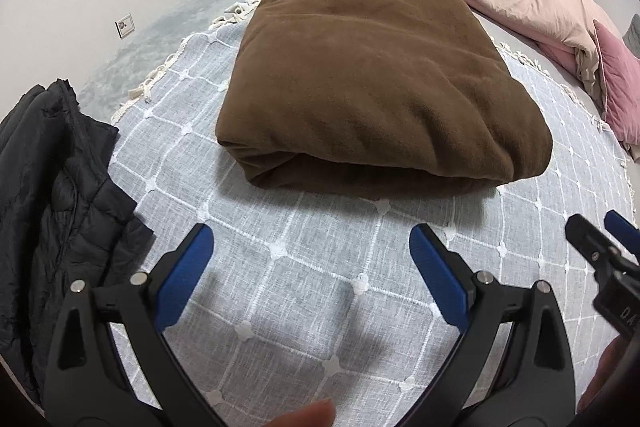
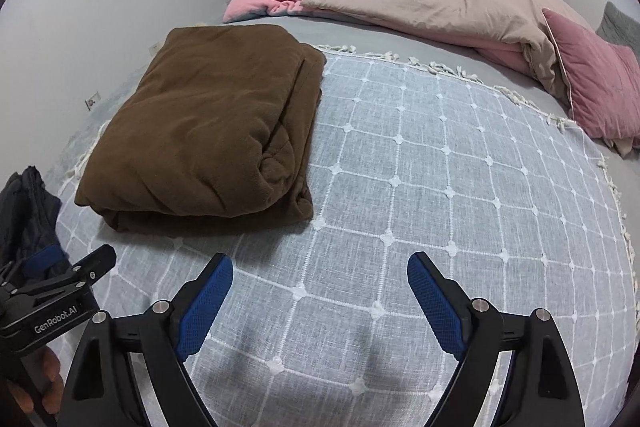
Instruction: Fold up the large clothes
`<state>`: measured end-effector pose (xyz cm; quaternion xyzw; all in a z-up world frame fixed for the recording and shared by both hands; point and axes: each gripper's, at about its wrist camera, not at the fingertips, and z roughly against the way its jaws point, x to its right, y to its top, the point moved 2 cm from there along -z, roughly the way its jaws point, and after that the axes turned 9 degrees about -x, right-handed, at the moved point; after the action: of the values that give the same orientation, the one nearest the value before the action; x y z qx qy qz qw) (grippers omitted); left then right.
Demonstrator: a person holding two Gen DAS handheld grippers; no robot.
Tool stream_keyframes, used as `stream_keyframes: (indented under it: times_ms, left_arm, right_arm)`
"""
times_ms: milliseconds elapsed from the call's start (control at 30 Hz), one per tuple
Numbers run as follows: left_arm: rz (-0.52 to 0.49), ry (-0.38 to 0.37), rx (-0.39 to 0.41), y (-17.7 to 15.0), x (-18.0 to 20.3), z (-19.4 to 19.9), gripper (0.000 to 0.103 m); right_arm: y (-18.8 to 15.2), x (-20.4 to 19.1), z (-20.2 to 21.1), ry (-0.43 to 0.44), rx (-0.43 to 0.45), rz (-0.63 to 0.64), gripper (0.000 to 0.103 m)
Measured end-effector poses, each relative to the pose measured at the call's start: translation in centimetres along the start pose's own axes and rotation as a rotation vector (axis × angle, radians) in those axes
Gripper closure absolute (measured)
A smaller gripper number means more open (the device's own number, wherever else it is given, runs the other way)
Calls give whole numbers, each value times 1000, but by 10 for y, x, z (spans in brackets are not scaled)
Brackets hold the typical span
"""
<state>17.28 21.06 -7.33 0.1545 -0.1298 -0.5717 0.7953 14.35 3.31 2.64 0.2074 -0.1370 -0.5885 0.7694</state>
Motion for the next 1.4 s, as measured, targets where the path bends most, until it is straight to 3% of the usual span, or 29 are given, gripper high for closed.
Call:
stream_keyframes:
  times_ms: [367,833,1400]
  left_arm:
    - [-9,-8,-1,-2,3,2,2]
    - [-27,62,2,-4,4,-1,1]
    - [-17,48,-8,-3,2,-2,1]
  right_arm:
    - [-2,-8,-8,16,-18,15,13]
    - [-2,-9,-9,15,-19,19,13]
    - [-3,-10,-8,17,-22,27,13]
